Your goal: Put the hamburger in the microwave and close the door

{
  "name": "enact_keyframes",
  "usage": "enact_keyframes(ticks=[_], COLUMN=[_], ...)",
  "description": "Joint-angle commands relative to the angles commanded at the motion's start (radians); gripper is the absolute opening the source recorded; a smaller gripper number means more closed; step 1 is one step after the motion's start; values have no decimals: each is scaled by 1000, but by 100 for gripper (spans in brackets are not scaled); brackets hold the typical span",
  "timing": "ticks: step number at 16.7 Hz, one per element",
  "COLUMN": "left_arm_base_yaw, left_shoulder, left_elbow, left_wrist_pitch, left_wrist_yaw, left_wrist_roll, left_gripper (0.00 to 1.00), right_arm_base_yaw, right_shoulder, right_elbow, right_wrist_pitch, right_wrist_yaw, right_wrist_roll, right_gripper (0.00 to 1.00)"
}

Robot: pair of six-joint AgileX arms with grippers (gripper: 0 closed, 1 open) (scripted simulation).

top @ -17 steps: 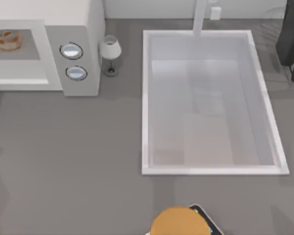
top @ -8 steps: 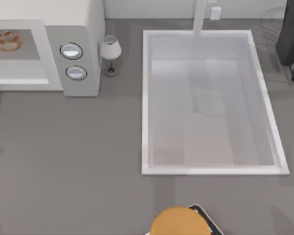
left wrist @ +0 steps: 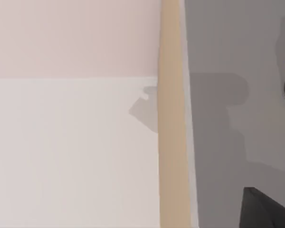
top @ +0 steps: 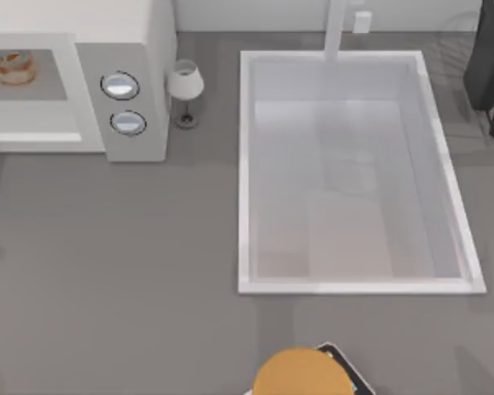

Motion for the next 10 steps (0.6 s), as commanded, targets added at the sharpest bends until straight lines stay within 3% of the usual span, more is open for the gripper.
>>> enact_keyframes(ticks=[4,10], left_arm_base_yaw=[2,-4], left_shoulder=[51,50], left_elbow=[-107,-121], left_wrist_pitch=[149,160], left_wrist_yaw=[1,1], left_wrist_roll=[3,1], left_gripper=[0,0], right_arm_base_yaw=[0,0], right_shoulder=[0,0], right_elbow=[0,0], right_wrist_pitch=[0,0], right_wrist_yaw=[0,0], right_wrist_roll=[0,0], right_gripper=[100,100])
